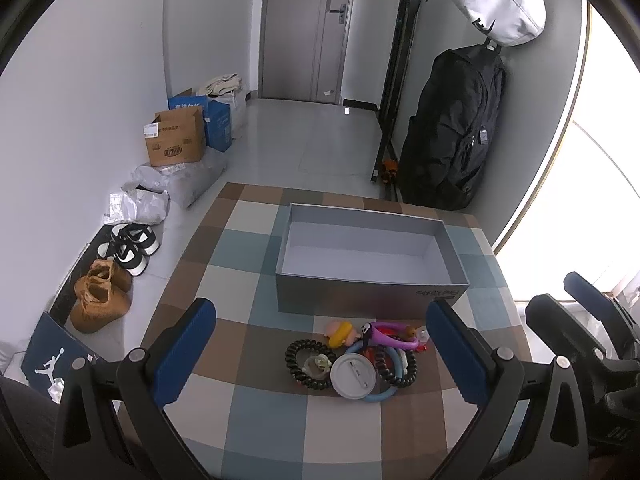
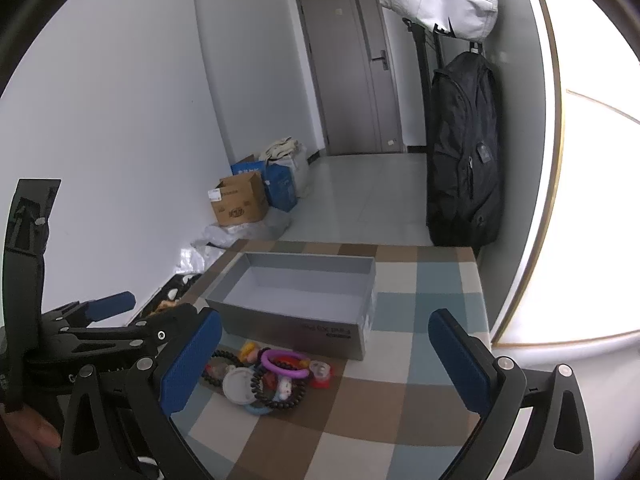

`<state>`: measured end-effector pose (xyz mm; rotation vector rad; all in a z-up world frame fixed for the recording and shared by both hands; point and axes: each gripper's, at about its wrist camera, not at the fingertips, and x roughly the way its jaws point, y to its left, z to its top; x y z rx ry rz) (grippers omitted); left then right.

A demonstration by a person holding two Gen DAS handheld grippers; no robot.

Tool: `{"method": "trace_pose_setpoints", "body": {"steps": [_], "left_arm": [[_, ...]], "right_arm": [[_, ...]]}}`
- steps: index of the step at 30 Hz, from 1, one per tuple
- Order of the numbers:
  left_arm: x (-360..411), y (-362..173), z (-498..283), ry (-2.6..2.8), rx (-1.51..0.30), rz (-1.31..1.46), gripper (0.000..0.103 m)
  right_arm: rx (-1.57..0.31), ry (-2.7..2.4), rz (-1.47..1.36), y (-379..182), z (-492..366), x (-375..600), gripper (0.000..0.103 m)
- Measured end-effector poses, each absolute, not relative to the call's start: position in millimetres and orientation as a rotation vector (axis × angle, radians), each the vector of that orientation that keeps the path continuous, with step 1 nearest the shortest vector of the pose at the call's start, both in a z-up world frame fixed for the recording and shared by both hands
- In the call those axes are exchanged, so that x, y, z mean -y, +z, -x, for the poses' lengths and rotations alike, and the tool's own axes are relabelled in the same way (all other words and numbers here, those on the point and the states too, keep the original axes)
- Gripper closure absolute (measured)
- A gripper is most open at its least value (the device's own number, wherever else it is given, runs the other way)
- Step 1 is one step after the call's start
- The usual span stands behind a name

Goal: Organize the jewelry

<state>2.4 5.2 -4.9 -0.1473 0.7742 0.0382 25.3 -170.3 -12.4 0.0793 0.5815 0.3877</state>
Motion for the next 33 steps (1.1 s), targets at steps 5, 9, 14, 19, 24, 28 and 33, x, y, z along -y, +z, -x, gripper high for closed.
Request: {"method": "trace_pose_setpoints", "body": {"steps": [5,9,14,19,24,28,33], "left_arm": [[-3.2,-5.5,-2.6,0.036,-0.779,0.143,0.001],[-5.2,-8.2,-1.8,0.034,-0.776,0.147,0.001],[-3.4,-8.4,-2.4,0.033,-0.775,0.144,0.001],[-1.2,-8.9,-1.5,0.031,-0.769,0.140,0.003],[-0.2,-10.3,-1.0,0.027,-0.771,0.139,0.003],[-0.7,-10.1,-1.8,0.032,-0.772,0.143,0.003],[-0.3,-8.9,-2.7,0.037,-0.774,0.146,0.003]], "right_arm": [[-0.583,0.385,-0.077,-11.6,-23.4,169.4,0.000],[-0.599,0.386,-0.090,-10.9,-26.9,167.1,0.000],[-0.597,0.383,-0.070,-9.8,-28.7,164.3,0.000],[-0.596,0.377,-0.077,-9.7,-29.2,165.6,0.000],[-0.593,0.375,-0.077,-9.0,-29.2,165.9,0.000],[-0.594,0.374,-0.078,-9.1,-29.2,165.7,0.000],[-0.602,0.371,-0.082,-9.3,-30.5,166.8,0.000]]}}
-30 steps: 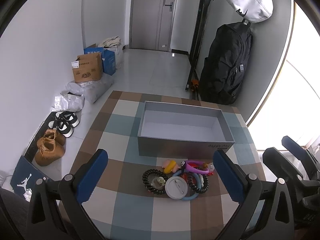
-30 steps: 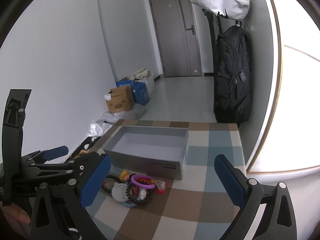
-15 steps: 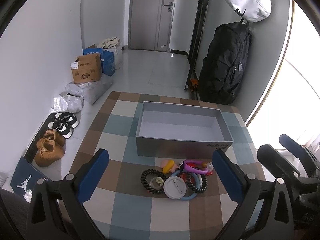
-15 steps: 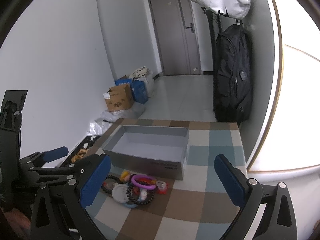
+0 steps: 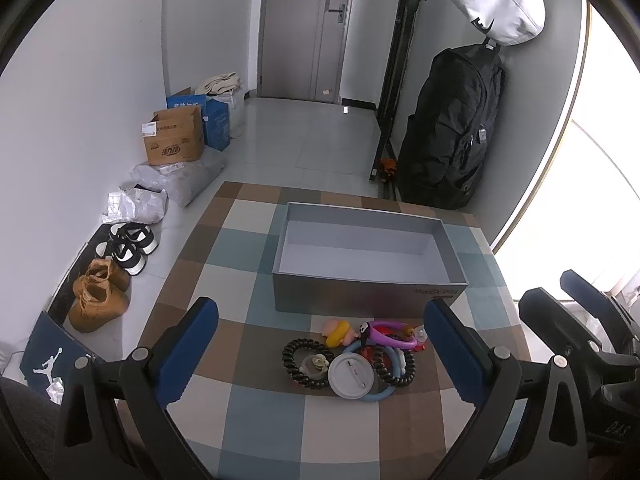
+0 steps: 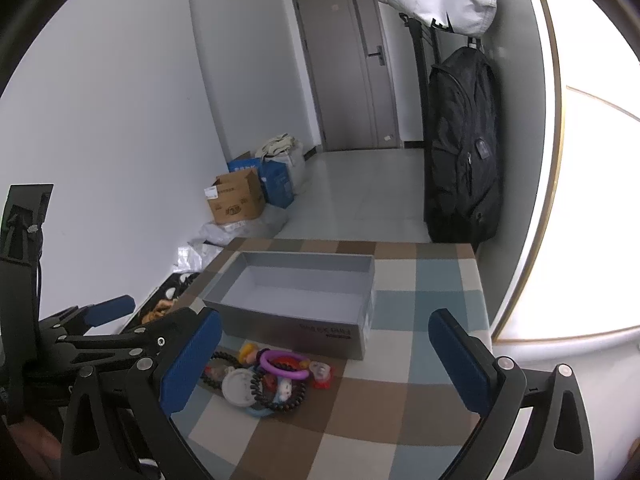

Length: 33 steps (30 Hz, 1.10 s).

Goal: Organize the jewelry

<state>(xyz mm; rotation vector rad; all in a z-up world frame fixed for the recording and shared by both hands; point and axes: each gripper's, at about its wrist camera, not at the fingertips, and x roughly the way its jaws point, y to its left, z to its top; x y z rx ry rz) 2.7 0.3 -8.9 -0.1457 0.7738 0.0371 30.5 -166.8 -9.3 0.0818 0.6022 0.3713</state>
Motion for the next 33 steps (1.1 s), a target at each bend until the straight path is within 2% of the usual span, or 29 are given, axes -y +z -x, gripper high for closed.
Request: {"method": "trace_pose_setpoints", "body": {"steps": [15,27,33], "left_arm": [[-10.5,-12.7,-6.1,0.021,-0.800,0.183,0.003],[-39.2,-32.6,-16.6,-0.004,-0.915,0.286,0.003],[-52.0,-49.7,-23.5,0.003,-1.000,0.347,0.003]], "right_arm": [[-0.643,0.367,-0.104,-14.5,-36.4,171.0,0.000],[-0.797,0.423,-0.134,-43.1,-55.5,165.0,0.000],[-0.906,0.488,-0.152,-64.1,-68.5,151.9,0.009]]}}
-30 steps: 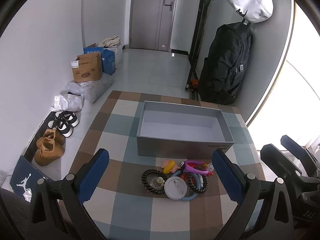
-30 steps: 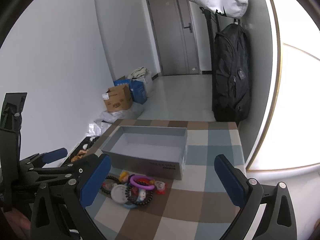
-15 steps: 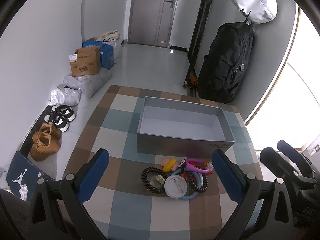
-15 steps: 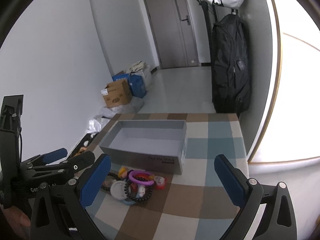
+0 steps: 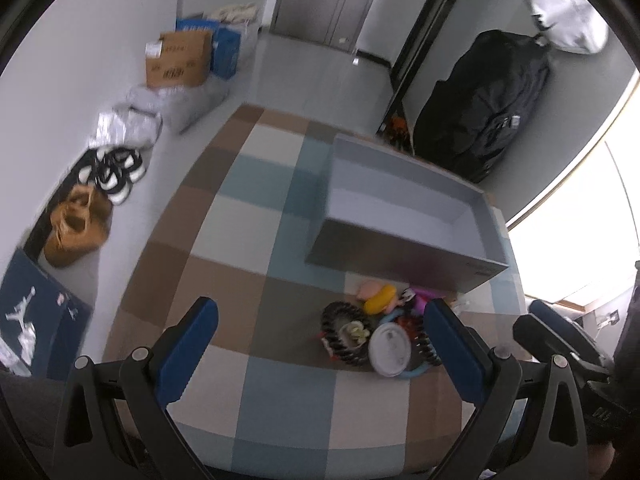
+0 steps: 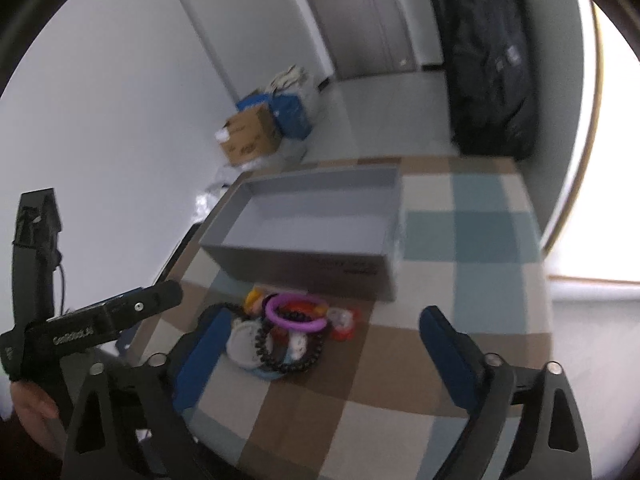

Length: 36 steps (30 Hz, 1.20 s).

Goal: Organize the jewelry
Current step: 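Lower the left tool and grasp a black coiled bracelet from the pile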

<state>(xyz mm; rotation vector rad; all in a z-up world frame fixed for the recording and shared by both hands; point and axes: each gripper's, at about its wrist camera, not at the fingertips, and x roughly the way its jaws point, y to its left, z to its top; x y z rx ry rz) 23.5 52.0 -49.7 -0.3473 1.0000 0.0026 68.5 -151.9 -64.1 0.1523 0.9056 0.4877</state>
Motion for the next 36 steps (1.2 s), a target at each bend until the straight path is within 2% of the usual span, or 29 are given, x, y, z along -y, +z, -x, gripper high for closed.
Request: {"method": "trace_pose_setpoints", "body": {"steps": [4,9,16,20,28,31,34,36], "left_arm": [[-56.4,-59.3,-29.3,-0.005,-1.054,0.381,0.003],[-61.6,-64.4,-32.0,-0.018,-1.095,0.425,0.003],[-76.1,-73.4,-34.9,-0.030,-1.118,0.502,0.003],[-83.1,-76.6,-35.7,-0.014,-1.119,0.542,0.003],[-87.7,-84.3,-39.7,-0.065,-1.138,0.613,0.003],[-86.4,-86.2,-37.3,-0.093,-1.141,0.631,0.010],[-79.9,-84.8,-36.1,-0.115,-1.142,0.620,0.012],[-73.9,-82.9,-36.2,-0.129,-1.136,0.589,0.020]], "right_arm": [[-0.964,0.501,-0.161,-76.4,-77.2,142.2,0.010],[-1.025,0.490,-0.175,-89.5,-89.1,138.4,0.032],[-1.065,0.475,-0.267,-101.4,-103.8,147.0,0.053],[-1.110,0.468,-0.291,-109.9,-109.5,146.5,0.084],[-1.089,0.439,-0.326,-102.4,-109.5,158.4,0.085],[-1.064,0.426,-0.340,-95.6,-108.3,164.3,0.085],[-1.046,0.424,-0.341,-90.8,-106.7,167.4,0.085],[-1.040,0.426,-0.344,-88.6,-105.5,167.2,0.085]]}}
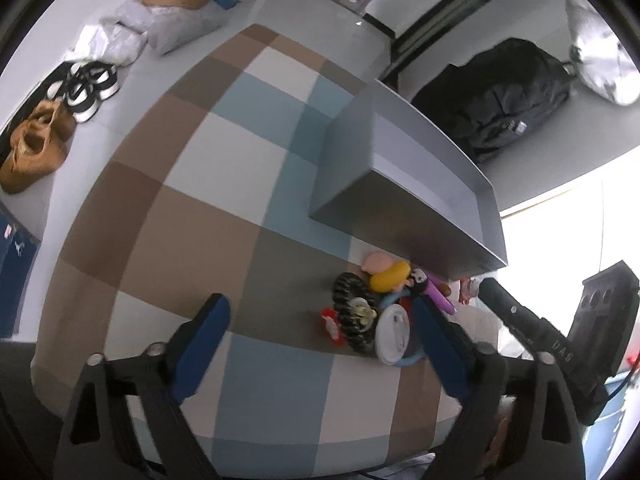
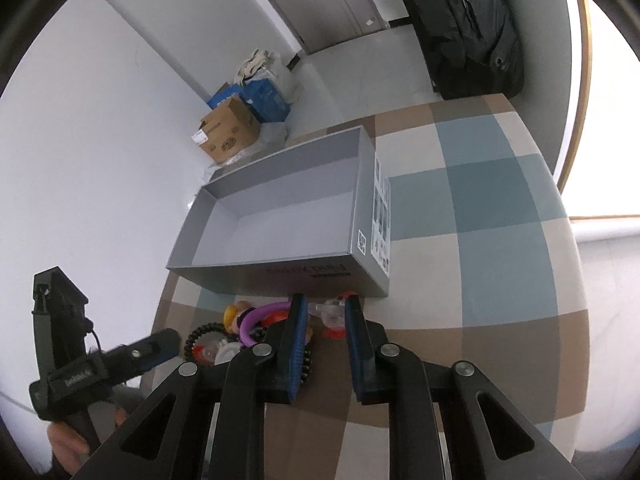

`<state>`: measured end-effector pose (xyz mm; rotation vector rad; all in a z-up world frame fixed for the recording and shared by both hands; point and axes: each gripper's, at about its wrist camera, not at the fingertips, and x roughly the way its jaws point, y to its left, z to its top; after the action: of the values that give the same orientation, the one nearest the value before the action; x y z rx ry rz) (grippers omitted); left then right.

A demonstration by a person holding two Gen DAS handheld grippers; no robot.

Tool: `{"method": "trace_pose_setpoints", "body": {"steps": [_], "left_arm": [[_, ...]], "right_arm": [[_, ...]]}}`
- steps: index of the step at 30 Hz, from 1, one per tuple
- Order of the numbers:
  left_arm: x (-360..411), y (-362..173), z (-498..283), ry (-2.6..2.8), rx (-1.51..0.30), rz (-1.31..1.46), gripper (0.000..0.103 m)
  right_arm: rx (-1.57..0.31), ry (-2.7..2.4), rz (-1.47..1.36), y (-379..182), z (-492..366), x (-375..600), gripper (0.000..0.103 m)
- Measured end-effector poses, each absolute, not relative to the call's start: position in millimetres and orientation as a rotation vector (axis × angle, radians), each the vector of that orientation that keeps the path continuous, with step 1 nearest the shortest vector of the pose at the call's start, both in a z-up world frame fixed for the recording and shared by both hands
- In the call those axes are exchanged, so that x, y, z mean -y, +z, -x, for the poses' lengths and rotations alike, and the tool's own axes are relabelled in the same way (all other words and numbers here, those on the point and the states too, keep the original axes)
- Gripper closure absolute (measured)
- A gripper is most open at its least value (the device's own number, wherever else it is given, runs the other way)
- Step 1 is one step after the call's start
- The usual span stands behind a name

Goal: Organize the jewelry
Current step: 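Lower the left tool and grasp a black coiled bracelet from the pile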

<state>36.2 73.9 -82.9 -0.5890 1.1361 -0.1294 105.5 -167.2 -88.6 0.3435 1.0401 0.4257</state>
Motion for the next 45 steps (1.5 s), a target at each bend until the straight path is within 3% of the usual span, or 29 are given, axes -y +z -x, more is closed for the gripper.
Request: {"method": "trace_pose_setpoints", "body": {"steps": [4,9,13,17,30,45], "left_arm": [[-69.4,-84.3,-38.8,-0.136,-1.143,0.547,0.031],[-73.9,-88.7,-41.6,-0.151,-1.139,0.603,0.053],[-75.2,-94.5,-45.3,-0.173,-1.176,0.636,0.085],[-74.4,-91.4,-42.7,-0.158,-1.170,0.625,0.097],[-68.7,-63.3,-32.9,-0.225,-1.078,0.596,0.098],[-70.6,-79.9,-39.8,-0.246,-1.180,0.677,0.096]], "right_arm": [[-1.026,0.434,-0.351,-84.4,-99.5,169.8,0.085],[-1.014,0.439,-0.360,-80.8,-96.4,175.4,0.085],[-1.002,0.440,-0.365,-76.3,-93.7,177.6,0.085],[-0.993,0.436,-0.378,-73.0,-91.6,182.4,0.085],[-0.943,0.436,-0.375,-55.0,-79.3,186.2,0.085],[-0.917,0.448,-0.341,-44.9,-72.2,179.1,0.085]]}}
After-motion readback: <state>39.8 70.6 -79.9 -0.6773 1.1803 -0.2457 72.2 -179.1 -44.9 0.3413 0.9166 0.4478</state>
